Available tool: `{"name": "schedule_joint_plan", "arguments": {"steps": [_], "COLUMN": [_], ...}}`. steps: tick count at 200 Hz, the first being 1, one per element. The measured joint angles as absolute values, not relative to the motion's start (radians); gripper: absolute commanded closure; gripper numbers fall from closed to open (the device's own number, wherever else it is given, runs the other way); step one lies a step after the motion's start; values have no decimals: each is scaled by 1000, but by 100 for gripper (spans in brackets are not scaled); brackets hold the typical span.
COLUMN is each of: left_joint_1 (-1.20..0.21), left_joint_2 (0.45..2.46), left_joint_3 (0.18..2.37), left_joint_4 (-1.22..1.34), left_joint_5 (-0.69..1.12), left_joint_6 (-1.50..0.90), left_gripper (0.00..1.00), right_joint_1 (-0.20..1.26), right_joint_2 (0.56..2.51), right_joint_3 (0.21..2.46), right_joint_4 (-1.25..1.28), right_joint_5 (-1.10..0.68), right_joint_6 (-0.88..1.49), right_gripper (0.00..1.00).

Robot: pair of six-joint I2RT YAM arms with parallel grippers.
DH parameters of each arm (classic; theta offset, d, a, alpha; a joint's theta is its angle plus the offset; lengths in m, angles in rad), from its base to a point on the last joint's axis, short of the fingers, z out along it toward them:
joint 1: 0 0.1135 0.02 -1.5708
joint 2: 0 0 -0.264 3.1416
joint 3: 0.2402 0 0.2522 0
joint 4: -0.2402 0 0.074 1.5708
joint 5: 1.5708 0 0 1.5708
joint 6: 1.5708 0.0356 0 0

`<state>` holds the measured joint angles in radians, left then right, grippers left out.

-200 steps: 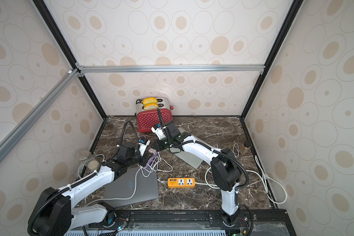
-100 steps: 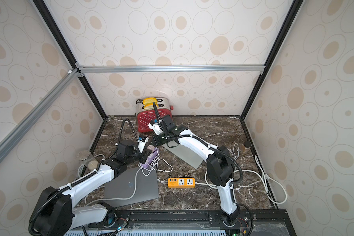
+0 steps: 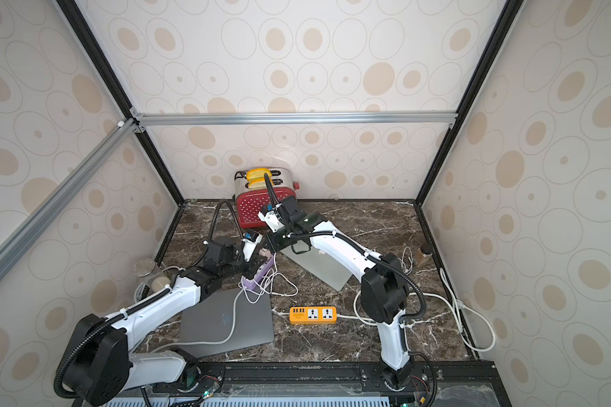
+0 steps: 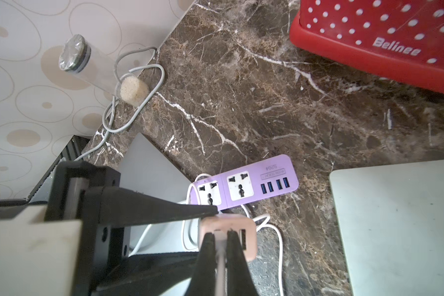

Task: Unplug the laptop charger
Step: Remove the charging cable from the plug.

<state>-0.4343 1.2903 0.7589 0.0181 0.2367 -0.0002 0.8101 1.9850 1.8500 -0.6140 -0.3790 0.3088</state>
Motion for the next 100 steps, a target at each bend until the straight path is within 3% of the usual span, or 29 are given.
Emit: {"name": "schedule_joint_plan", "arguments": {"steps": [100], "left_joint_1": [-435], "left_joint_2": [1300], "left_joint_3": [757], "left_joint_4": [-6], "left_joint_5": [232], "left_joint_6": [16], "left_gripper": [98], "right_joint_1": [807], "right_joint_2": [1984], "right_joint_3": [1794], "right_joint_4": [-567], "right_joint_5": [-402], "right_joint_6": [310], "right_gripper": [100]}}
